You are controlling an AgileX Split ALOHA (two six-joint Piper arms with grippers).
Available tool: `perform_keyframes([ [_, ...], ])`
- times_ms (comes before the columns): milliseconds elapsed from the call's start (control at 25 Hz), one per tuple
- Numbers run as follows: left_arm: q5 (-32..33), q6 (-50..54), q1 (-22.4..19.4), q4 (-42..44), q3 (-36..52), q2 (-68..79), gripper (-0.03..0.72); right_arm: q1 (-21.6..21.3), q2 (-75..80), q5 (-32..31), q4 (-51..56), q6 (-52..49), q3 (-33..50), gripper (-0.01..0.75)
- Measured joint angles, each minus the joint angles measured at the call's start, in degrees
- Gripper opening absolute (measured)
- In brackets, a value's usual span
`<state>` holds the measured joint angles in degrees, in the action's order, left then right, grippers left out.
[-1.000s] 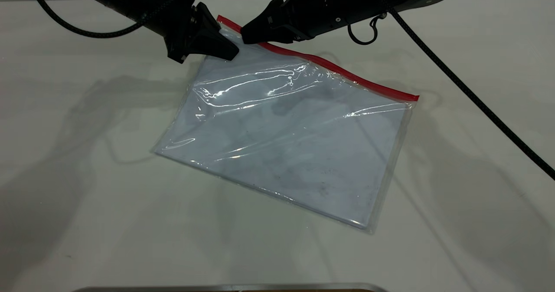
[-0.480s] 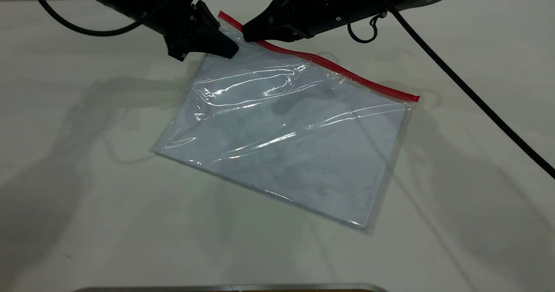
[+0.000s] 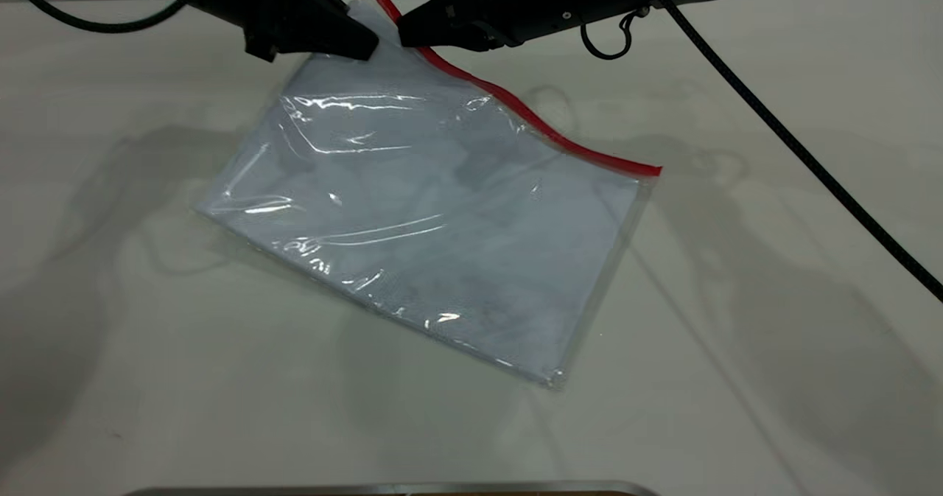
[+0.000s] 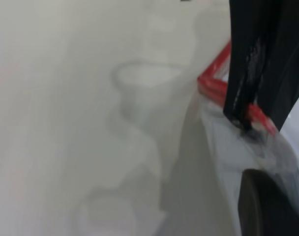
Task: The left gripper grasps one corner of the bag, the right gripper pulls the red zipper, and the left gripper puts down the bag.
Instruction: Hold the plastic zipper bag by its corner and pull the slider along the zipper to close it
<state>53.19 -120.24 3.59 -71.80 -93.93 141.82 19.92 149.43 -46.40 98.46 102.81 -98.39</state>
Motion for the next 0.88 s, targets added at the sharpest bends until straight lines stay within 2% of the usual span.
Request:
perform_keyframes([
  [320, 2.75, -0.69, -1.05, -4.03, 0.00, -0.04, 0.060, -0.58, -0.06, -0.76, 0.99, 0.11, -0.06, 0.037],
  [880, 3.48, -0.77, -1.66, -6.31, 0.48, -0.20, 0.051, -1.14, 0.49, -1.31, 1.40, 1.79, -0.17, 0.044],
])
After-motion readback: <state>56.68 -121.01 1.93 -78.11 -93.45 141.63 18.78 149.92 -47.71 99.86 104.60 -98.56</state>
